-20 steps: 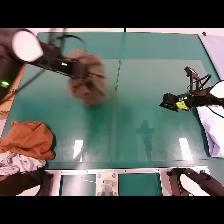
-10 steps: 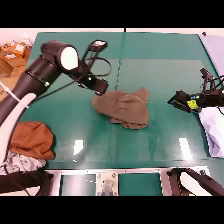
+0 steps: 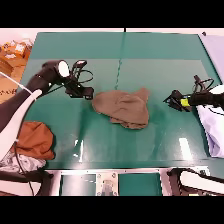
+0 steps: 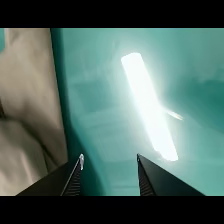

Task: Fold the shirts.

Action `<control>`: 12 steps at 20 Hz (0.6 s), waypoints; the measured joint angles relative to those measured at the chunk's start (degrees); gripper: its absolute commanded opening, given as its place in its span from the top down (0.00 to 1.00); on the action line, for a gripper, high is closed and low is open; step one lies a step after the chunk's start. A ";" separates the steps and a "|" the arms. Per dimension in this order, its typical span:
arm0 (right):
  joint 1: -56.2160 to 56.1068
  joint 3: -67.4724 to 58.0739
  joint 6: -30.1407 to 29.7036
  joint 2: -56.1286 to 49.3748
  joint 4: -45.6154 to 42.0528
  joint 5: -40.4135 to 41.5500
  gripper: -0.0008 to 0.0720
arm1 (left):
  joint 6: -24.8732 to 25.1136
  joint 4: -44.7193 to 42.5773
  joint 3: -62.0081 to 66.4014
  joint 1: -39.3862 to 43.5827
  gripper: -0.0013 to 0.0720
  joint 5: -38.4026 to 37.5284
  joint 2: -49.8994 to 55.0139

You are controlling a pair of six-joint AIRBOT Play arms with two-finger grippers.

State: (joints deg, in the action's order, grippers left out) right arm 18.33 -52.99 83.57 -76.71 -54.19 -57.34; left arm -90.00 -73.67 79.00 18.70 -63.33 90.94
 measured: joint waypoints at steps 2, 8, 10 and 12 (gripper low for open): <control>-0.66 -2.12 -3.50 -5.35 4.22 1.20 0.51 | 0.55 3.67 -1.18 -1.01 0.21 4.94 3.08; -6.58 -13.22 -7.85 -19.93 10.32 2.34 0.51 | 5.22 18.97 -2.19 -1.99 0.58 15.67 9.77; -8.83 -16.37 -8.28 -23.39 11.28 2.27 0.61 | 7.08 22.62 -2.19 -2.03 0.96 16.39 10.73; -10.56 -18.45 -8.57 -25.68 11.87 2.71 0.96 | 8.59 25.00 -1.22 -2.51 0.95 16.35 10.97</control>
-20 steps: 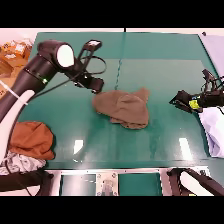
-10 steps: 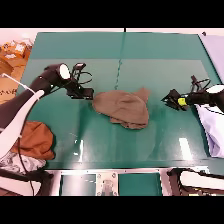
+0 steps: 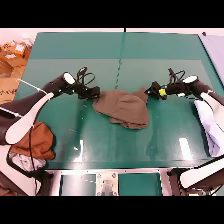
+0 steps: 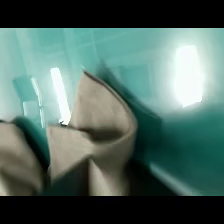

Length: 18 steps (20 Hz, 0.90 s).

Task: Fold the shirts.

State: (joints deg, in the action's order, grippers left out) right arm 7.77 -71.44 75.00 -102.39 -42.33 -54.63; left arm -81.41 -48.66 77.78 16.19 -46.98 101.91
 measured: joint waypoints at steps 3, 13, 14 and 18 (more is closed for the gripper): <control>-0.92 -3.76 -0.24 -1.38 0.13 -1.70 0.97 | 0.96 0.90 3.74 -1.42 0.95 -3.45 -0.09; 12.31 -14.43 0.50 25.62 1.01 -9.53 0.97 | -1.66 -11.28 27.34 -6.29 0.95 -14.78 -19.87; 14.01 -14.67 0.61 29.59 1.18 -9.62 0.97 | -1.46 -12.41 28.87 -6.49 0.95 -14.82 -22.58; 21.94 -15.10 0.90 44.13 0.98 -9.92 0.97 | -0.94 -19.41 32.00 -6.62 0.95 -15.69 -32.28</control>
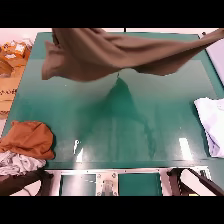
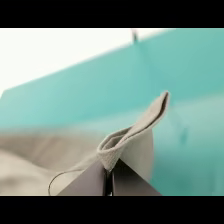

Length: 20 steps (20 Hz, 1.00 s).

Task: Fold the shirts.

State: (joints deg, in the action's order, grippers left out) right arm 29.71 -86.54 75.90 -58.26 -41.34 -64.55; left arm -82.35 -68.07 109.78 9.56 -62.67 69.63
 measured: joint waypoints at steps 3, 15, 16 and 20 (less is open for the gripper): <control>5.38 -0.07 0.22 7.04 -0.15 0.28 0.96 | 0.02 -5.75 0.70 -0.04 0.95 -1.42 -3.89; -3.45 22.56 -3.32 1.22 -0.26 8.81 0.96 | -0.11 -3.65 1.03 -0.11 0.95 -13.55 14.23; -5.62 23.91 -4.02 -2.12 -0.22 10.38 0.96 | -0.11 -2.64 1.05 -0.11 0.95 -14.08 16.87; -11.50 26.29 -5.27 -15.74 -0.15 16.85 0.96 | -0.15 0.39 1.07 -0.13 0.95 -14.88 27.30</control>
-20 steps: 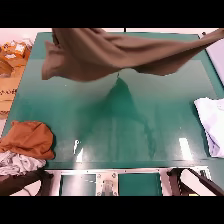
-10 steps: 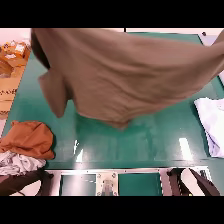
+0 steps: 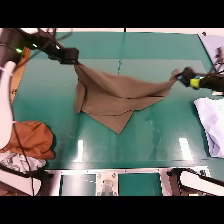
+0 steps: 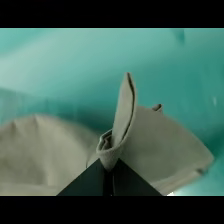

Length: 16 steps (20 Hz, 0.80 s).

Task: Fold the shirts.

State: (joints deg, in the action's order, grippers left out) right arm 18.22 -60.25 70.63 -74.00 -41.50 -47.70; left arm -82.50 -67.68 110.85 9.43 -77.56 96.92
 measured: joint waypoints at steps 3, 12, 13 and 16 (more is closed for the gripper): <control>-0.98 0.24 -0.35 -7.19 0.13 2.32 0.67 | -1.05 1.81 -0.02 0.02 0.03 0.42 5.92; 13.60 -6.05 0.57 -11.30 -1.53 -11.76 0.40 | -6.21 -2.12 6.25 -4.22 0.95 -11.23 8.83; 14.51 -5.79 0.68 -11.32 -2.25 -13.22 0.29 | -6.54 -2.40 6.54 -4.44 0.95 -12.17 8.59; 14.80 -2.80 0.81 -11.54 -3.69 -15.37 0.29 | -7.54 -2.86 5.09 -3.54 0.95 -13.90 5.77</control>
State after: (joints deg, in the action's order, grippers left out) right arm 33.01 -63.05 71.44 -85.54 -45.19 -63.07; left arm -90.04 -70.54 115.94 5.89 -91.46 102.69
